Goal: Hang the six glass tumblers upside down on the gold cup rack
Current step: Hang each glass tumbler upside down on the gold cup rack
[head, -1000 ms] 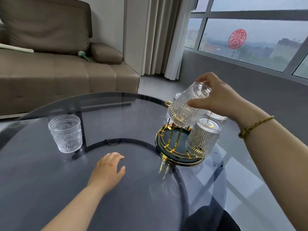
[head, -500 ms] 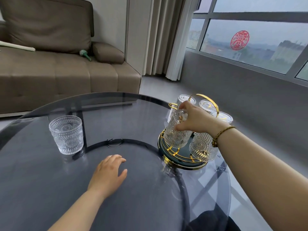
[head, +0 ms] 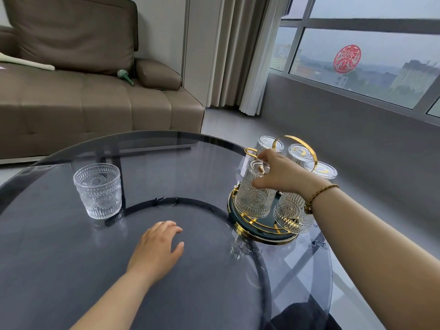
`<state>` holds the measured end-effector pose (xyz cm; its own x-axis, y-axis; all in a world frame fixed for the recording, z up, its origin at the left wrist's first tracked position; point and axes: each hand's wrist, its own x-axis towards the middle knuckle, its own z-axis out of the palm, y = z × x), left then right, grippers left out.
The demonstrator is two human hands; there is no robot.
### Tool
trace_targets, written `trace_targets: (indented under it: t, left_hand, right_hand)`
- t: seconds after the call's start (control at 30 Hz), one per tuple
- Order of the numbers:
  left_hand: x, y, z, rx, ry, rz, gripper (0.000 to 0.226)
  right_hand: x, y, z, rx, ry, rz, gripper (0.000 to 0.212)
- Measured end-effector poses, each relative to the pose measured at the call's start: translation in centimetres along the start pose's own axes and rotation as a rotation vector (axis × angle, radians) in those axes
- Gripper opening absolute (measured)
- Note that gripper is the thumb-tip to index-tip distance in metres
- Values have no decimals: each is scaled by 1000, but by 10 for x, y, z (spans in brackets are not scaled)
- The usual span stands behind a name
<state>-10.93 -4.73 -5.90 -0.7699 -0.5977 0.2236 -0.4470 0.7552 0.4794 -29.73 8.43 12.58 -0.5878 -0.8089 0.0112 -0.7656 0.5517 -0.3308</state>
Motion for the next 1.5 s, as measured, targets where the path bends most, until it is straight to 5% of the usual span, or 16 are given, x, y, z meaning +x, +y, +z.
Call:
trace_targets:
  t: [0.33,0.47,0.63,0.83,1.07,1.5]
  left_hand:
    - [0,4,-6,-97,40,-20,32]
    - [-8,5,-19,-303,178,-123,21]
    - [-20,-12,-48,-496,328,-231,17]
    - [-12,-58,-88,-692,625,-460,22]
    - [17,-111,-94,-683,320,-489,75]
    - [52,-116,-103,-684,290,-391,77]
  right_hand:
    - [-10,-3,3,-100,36,26,73]
    - [-20,-13,7,-98,308,-46,57]
    - [-20,-52,37,226,581,-260,28]
    - [19,-108,102,627,302,-278,33]
    - [57,-152,192,881,-221,-159,70]
    - [73,-168,217,986,-274,-241,58]
